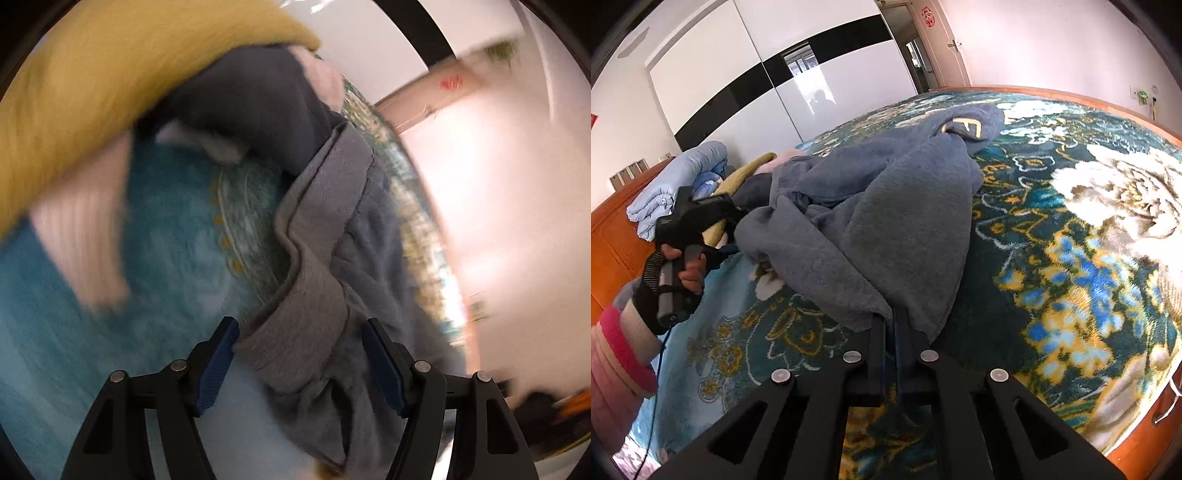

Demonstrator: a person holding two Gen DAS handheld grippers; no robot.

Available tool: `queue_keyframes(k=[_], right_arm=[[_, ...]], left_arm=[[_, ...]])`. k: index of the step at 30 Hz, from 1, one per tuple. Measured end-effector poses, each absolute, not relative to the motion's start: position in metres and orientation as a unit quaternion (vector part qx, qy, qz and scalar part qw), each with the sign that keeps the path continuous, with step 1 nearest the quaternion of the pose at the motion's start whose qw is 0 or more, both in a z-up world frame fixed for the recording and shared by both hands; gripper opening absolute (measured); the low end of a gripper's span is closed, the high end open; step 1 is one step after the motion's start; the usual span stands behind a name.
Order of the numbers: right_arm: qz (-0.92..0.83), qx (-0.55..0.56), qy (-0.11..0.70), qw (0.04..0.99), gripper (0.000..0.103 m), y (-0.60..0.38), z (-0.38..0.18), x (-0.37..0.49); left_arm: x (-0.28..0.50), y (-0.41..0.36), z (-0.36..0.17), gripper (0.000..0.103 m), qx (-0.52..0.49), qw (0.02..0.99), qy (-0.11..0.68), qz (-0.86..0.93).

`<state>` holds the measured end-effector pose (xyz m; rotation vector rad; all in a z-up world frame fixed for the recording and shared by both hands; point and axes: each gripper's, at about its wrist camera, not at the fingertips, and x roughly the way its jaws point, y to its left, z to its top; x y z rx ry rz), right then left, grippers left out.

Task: Fold clothes
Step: 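Grasp the grey sweatshirt hem with the left gripper while the right gripper holds it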

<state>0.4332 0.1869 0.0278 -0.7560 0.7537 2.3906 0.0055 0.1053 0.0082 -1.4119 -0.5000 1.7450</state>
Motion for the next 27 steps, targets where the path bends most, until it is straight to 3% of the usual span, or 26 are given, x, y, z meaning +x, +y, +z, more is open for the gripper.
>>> queue_keyframes(k=[9,11,19,27], right_arm=[[0.875,-0.286,0.286,0.266,0.004,0.190,0.024,0.428],[0.874,-0.288,0.288,0.267,0.004,0.190,0.025,0.428],[0.863,-0.295,0.307,0.274,0.004,0.189,0.032,0.428],[0.876,-0.295,0.279,0.259,0.006,0.168,0.053,0.427]], left_arm=[[0.018,0.072,-0.009,0.071,-0.553,0.432,-0.258,0.664],[0.018,0.075,-0.011,0.063,-0.550,0.422,-0.255,0.674],[0.033,0.052,-0.012,0.010,-0.543,0.371,-0.274,0.702],[0.053,-0.064,0.050,0.008,-0.451,0.361,-0.255,0.775]])
